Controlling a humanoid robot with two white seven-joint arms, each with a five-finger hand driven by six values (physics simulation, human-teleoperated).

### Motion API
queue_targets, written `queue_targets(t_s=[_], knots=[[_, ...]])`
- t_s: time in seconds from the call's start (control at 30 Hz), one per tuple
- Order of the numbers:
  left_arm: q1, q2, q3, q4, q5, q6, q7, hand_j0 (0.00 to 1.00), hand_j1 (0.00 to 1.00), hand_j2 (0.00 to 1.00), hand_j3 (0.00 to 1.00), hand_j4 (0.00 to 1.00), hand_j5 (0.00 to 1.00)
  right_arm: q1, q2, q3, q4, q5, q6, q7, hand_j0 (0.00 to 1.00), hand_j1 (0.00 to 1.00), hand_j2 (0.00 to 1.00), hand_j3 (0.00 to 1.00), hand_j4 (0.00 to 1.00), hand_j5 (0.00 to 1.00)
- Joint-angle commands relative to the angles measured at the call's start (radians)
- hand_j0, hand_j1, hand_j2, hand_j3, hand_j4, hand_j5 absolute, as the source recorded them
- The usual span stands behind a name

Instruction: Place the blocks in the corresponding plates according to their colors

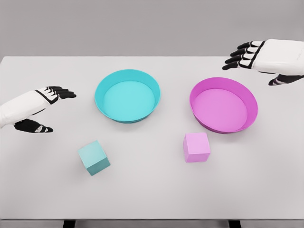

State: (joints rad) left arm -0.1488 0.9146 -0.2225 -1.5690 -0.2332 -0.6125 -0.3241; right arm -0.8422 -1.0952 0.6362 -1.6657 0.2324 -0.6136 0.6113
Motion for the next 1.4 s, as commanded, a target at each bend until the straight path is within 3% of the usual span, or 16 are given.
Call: queue_targets(t_s=[0.0,0.13,0.2,0.27,0.3,0.37,0.43,0.47,0.5,0.57,0.67,0.9,0.97,1.07,1.27,1.37], knots=[[0.000,0.001,0.000,0.000,0.002,0.002,0.000,1.00,1.00,1.00,1.00,1.00,1.00,0.000,0.000,0.000,-0.002,-0.005,0.003,0.000,1.00,1.00,1.00,1.00,1.00,1.00],[0.000,0.004,0.002,0.003,0.000,0.002,-0.004,1.00,1.00,1.00,1.00,1.00,1.00,-0.012,-0.003,0.002,-0.002,-0.015,0.003,0.000,1.00,1.00,1.00,1.00,1.00,1.00],[-0.014,0.004,0.003,0.000,0.002,0.002,-0.062,1.00,1.00,1.00,1.00,1.00,1.00,-0.025,-0.005,0.002,0.000,-0.021,0.003,0.000,1.00,1.00,1.00,1.00,1.00,1.00],[-0.041,0.089,0.003,-0.011,0.006,0.002,-0.139,1.00,1.00,1.00,1.00,1.00,1.00,-0.052,-0.014,0.002,0.001,-0.018,0.003,0.000,1.00,1.00,1.00,1.00,1.00,1.00],[-0.064,0.090,-0.001,-0.020,0.008,0.002,-0.154,1.00,1.00,1.00,1.00,1.00,1.00,-0.069,-0.015,0.005,0.006,-0.019,0.003,0.000,1.00,1.00,1.00,1.00,1.00,1.00],[-0.139,0.090,-0.008,-0.040,0.015,0.002,-0.269,1.00,1.00,1.00,1.00,1.00,1.00,-0.100,-0.014,0.114,-0.043,-0.016,0.003,0.000,1.00,1.00,1.00,1.00,1.00,1.00],[-0.193,0.090,-0.027,-0.048,0.025,0.002,-0.287,1.00,1.00,1.00,1.00,1.00,1.00,-0.152,-0.015,0.215,-0.072,-0.010,0.003,0.000,1.00,1.00,1.00,1.00,1.00,1.00],[-0.241,0.092,-0.092,-0.042,0.049,0.002,-0.287,1.00,1.00,1.00,1.00,1.00,1.00,-0.155,-0.014,0.220,-0.077,-0.007,0.003,0.000,1.00,1.00,1.00,1.00,1.00,1.00],[-0.336,0.092,-0.216,-0.022,0.083,0.002,-0.287,1.00,1.00,1.00,1.00,1.00,1.00,-0.158,-0.014,0.220,-0.086,0.001,0.003,0.000,1.00,1.00,1.00,1.00,1.00,1.00],[-0.483,0.095,-0.382,0.001,0.146,0.002,-0.287,1.00,1.00,1.00,1.00,1.00,1.00,-0.166,-0.009,0.223,-0.091,0.034,0.003,0.000,1.00,1.00,1.00,1.00,1.00,1.00],[-0.587,0.096,-0.501,0.001,0.222,0.002,-0.287,1.00,1.00,1.00,1.00,1.00,1.00,-0.209,-0.002,0.312,-0.092,0.036,0.003,0.000,1.00,1.00,1.00,1.00,1.00,1.00],[-0.957,0.095,-0.962,-0.043,0.433,0.002,-0.287,1.00,1.00,1.00,1.00,1.00,1.00,-0.221,0.031,0.392,-0.092,0.038,0.003,0.000,1.00,1.00,1.00,1.00,1.00,1.00],[-0.980,0.099,-0.986,-0.086,0.446,0.002,-0.287,1.00,1.00,1.00,1.00,1.00,1.00,-0.242,0.054,0.438,-0.092,0.038,0.003,0.000,1.00,1.00,1.00,1.00,1.00,1.00],[-0.980,0.199,-0.986,-0.195,0.471,0.002,-0.287,1.00,1.00,1.00,1.00,1.00,1.00,-0.252,0.064,0.454,-0.092,0.038,0.003,0.000,1.00,1.00,1.00,1.00,1.00,1.00],[-0.942,0.202,-0.986,-0.194,0.465,0.002,-0.287,1.00,1.00,1.00,1.00,1.00,1.00,-0.258,0.089,0.510,-0.092,0.038,0.003,0.000,1.00,1.00,1.00,1.00,1.00,1.00],[-0.913,0.204,-0.986,-0.194,0.460,0.002,-0.287,1.00,1.00,1.00,1.00,1.00,1.00,-0.293,0.109,0.576,-0.092,0.038,0.003,0.000,1.00,1.00,1.00,1.00,1.00,1.00]])
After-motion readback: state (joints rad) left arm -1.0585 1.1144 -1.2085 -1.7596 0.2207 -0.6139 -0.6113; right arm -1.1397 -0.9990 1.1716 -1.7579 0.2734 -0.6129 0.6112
